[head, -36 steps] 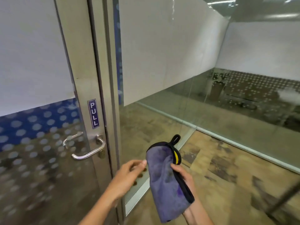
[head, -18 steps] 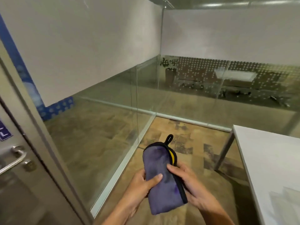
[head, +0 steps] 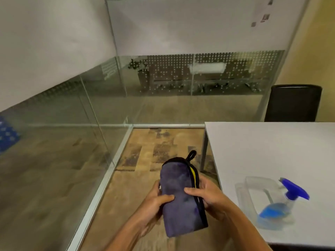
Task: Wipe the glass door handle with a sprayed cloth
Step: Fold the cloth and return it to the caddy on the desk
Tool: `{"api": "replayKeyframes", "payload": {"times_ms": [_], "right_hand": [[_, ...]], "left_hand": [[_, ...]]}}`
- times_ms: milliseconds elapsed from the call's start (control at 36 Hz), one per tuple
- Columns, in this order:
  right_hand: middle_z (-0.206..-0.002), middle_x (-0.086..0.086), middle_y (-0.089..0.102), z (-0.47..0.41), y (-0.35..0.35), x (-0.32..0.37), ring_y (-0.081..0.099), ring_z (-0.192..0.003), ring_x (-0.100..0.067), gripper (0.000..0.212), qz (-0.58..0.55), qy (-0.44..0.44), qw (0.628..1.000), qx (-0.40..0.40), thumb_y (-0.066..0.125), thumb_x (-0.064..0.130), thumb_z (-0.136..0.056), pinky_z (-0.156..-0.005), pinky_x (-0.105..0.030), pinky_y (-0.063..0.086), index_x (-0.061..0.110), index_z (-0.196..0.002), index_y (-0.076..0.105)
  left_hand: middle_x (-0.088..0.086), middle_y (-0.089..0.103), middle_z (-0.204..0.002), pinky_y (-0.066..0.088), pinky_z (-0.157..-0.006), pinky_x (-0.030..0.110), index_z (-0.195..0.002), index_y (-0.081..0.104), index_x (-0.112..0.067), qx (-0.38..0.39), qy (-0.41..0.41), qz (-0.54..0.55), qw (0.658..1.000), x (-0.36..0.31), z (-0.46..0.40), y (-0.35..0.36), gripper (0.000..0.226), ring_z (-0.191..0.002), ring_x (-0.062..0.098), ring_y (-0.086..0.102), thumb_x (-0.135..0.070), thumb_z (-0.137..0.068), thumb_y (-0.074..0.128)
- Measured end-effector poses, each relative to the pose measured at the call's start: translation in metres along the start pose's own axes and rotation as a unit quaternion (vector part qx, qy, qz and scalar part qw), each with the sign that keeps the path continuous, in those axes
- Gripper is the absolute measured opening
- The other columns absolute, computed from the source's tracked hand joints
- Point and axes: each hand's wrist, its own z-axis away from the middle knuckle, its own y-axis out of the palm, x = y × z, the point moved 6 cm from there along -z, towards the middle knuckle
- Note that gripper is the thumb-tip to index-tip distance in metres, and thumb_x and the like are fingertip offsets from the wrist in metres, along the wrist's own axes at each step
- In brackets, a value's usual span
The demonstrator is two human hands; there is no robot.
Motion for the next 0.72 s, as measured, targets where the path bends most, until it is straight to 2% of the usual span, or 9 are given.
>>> {"api": "replayKeyframes", "payload": {"times_ms": [139, 278, 333, 389, 444, 528, 583, 667, 722], "right_hand": [[-0.117, -0.009, 0.074, 0.012, -0.052, 0.015, 0.070, -0.108, -0.026, 0.045, 0.015, -0.046, 0.998, -0.038, 0.073, -0.004, -0.082, -0.086, -0.035, 0.059, 0.011, -0.123, 0.064], [-0.116, -0.017, 0.072, 0.016, -0.097, 0.018, 0.068, -0.110, -0.035, 0.039, 0.016, -0.062, 0.994, -0.093, 0.073, -0.005, -0.079, -0.096, -0.049, 0.054, 0.006, -0.116, 0.069], [-0.106, -0.014, 0.076, 0.017, -0.113, 0.023, 0.071, -0.103, -0.031, 0.032, 0.031, -0.069, 0.989, -0.128, 0.072, -0.009, -0.078, -0.088, -0.042, 0.058, 0.009, -0.105, 0.074], [-0.084, -0.002, 0.078, 0.020, -0.126, 0.030, 0.072, -0.085, -0.017, 0.028, 0.059, -0.078, 0.983, -0.152, 0.067, -0.011, -0.076, -0.072, -0.025, 0.058, 0.011, -0.092, 0.074], [-0.076, 0.005, 0.075, 0.024, -0.133, 0.039, 0.069, -0.078, -0.007, 0.027, 0.099, -0.097, 0.979, -0.146, 0.056, -0.009, -0.081, -0.066, -0.017, 0.052, 0.008, -0.092, 0.073], [-0.104, 0.002, 0.077, 0.022, -0.147, 0.047, 0.070, -0.101, -0.009, 0.044, 0.129, -0.108, 0.975, -0.146, 0.041, -0.014, -0.096, -0.078, -0.018, 0.055, 0.009, -0.118, 0.071], [-0.116, 0.003, 0.074, 0.016, -0.157, 0.051, 0.067, -0.113, -0.011, 0.048, 0.149, -0.105, 0.971, -0.155, 0.036, -0.007, -0.101, -0.090, -0.024, 0.056, 0.019, -0.122, 0.070], [-0.123, 0.005, 0.071, 0.007, -0.171, 0.057, 0.064, -0.119, -0.013, 0.048, 0.154, -0.091, 0.968, -0.174, 0.036, 0.006, -0.105, -0.102, -0.032, 0.052, 0.036, -0.116, 0.072], [-0.124, -0.006, 0.070, 0.002, -0.184, 0.062, 0.064, -0.120, -0.023, 0.039, 0.101, -0.087, 0.974, -0.184, 0.039, 0.011, -0.103, -0.103, -0.042, 0.051, 0.024, -0.115, 0.074]], "left_hand": [[-0.002, 0.075, -0.121, 0.053, -0.097, 0.059, -0.130, 0.050, -0.042, 0.038, -0.008, -0.051, 0.998, 0.010, -0.036, 0.044, 0.056, -0.112, 0.027, 0.072, 0.001, -0.095, 0.063], [0.010, 0.072, -0.126, 0.050, -0.105, 0.057, -0.135, 0.055, -0.025, 0.069, 0.000, -0.030, 0.997, 0.014, -0.071, 0.081, 0.057, -0.117, 0.033, 0.069, 0.013, -0.093, 0.057], [0.015, 0.072, -0.124, 0.049, -0.106, 0.053, -0.132, 0.059, -0.017, 0.090, 0.004, -0.017, 0.996, 0.014, -0.084, 0.095, 0.054, -0.117, 0.035, 0.068, 0.018, -0.091, 0.053], [0.017, 0.072, -0.123, 0.051, -0.102, 0.049, -0.129, 0.061, -0.012, 0.106, 0.002, -0.008, 0.994, 0.015, -0.098, 0.105, 0.054, -0.116, 0.036, 0.068, 0.022, -0.089, 0.051], [0.020, 0.073, -0.120, 0.057, -0.092, 0.044, -0.127, 0.063, -0.007, 0.107, -0.006, -0.001, 0.994, 0.016, -0.115, 0.114, 0.052, -0.112, 0.035, 0.069, 0.024, -0.088, 0.049], [0.025, 0.071, -0.112, 0.060, -0.075, 0.038, -0.117, 0.067, 0.000, 0.100, -0.023, -0.006, 0.995, 0.016, -0.139, 0.125, 0.040, -0.096, 0.034, 0.069, 0.020, -0.093, 0.042], [0.029, 0.070, -0.117, 0.058, -0.082, 0.046, -0.116, 0.070, 0.002, 0.132, -0.015, -0.035, 0.990, 0.010, -0.151, 0.139, 0.034, -0.099, 0.038, 0.068, 0.010, -0.097, 0.042], [0.019, 0.074, -0.116, 0.055, -0.093, 0.056, -0.114, 0.074, -0.002, 0.178, 0.019, -0.089, 0.980, -0.007, -0.165, 0.161, 0.032, -0.107, 0.038, 0.070, -0.001, -0.098, 0.047], [0.014, 0.075, -0.115, 0.057, -0.091, 0.054, -0.107, 0.072, 0.008, 0.189, 0.045, -0.100, 0.976, -0.018, -0.178, 0.171, 0.028, -0.109, 0.038, 0.070, 0.007, -0.094, 0.047]]}}
